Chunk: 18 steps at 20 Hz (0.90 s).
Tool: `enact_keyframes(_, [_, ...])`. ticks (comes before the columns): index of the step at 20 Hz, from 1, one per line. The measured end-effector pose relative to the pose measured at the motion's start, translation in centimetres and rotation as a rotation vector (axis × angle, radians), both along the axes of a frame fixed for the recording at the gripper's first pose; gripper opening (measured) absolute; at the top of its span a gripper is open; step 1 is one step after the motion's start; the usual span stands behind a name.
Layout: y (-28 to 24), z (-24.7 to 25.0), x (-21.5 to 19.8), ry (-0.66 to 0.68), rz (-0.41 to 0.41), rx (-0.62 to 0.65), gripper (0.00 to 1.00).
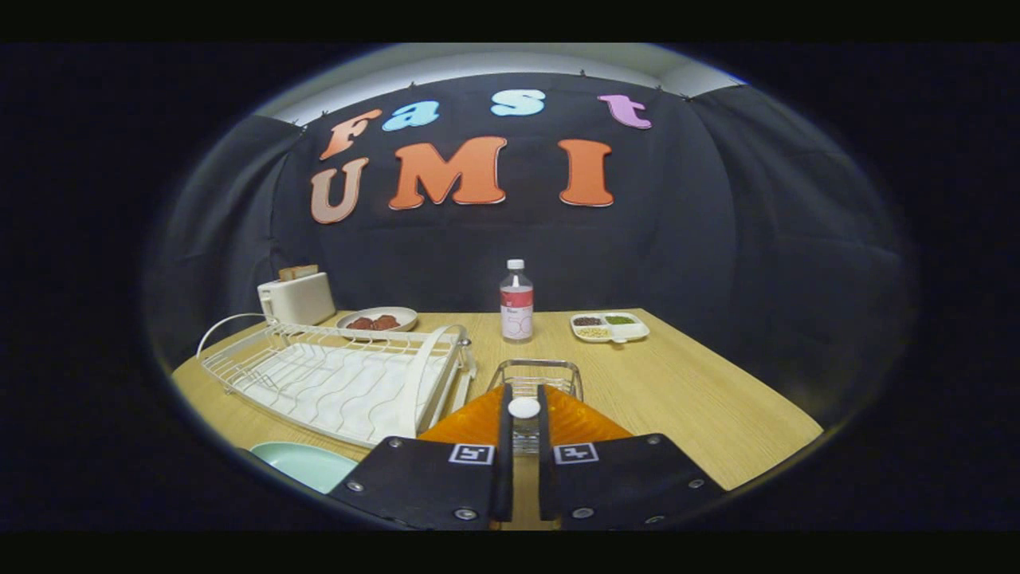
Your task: Take the plate from the dish rack, then take the spoon from the basket and place it into the plate.
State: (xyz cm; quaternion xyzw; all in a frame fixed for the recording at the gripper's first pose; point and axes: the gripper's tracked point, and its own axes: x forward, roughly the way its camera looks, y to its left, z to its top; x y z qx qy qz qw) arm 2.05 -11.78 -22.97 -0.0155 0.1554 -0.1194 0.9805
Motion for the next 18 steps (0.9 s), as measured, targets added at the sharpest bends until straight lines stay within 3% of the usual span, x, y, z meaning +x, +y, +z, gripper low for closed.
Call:
enact_keyframes(11, [1.9, 12.7, -2.6, -0.188, 0.039, -0.12, 0.1])
enact_keyframes(14, [3.9, 15.0, -4.6, -0.217, 0.097, -0.11, 0.1])
enact_keyframes(18, [8.3, 15.3, -7.6, -0.204, 0.242, -0.063, 0.1])
